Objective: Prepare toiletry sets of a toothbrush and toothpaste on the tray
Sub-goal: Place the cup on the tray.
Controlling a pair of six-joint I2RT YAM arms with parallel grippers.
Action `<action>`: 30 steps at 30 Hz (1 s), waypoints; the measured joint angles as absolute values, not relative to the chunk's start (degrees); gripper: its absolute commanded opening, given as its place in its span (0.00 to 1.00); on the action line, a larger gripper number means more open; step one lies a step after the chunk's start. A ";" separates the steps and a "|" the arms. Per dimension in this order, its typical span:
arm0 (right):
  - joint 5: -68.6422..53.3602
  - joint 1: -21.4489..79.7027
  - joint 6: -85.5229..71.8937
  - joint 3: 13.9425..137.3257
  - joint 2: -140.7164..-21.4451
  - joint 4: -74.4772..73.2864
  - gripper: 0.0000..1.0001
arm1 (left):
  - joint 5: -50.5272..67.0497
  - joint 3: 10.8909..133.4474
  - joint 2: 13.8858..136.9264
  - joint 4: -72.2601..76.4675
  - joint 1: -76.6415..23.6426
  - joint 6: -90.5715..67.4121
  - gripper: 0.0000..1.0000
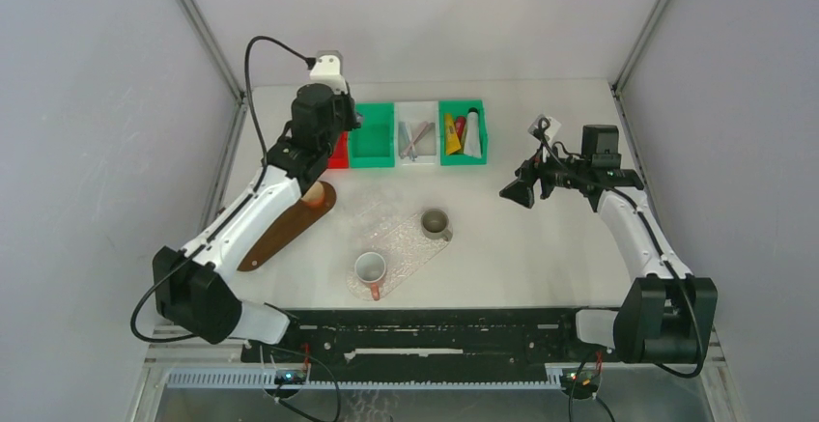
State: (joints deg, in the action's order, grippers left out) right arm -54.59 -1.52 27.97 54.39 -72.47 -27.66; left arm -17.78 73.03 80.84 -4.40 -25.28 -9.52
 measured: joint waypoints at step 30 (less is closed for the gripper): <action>-57.10 0.80 27.83 54.39 -68.20 -27.68 0.83 | -18.57 53.28 48.66 -19.18 -26.52 -21.69 0.00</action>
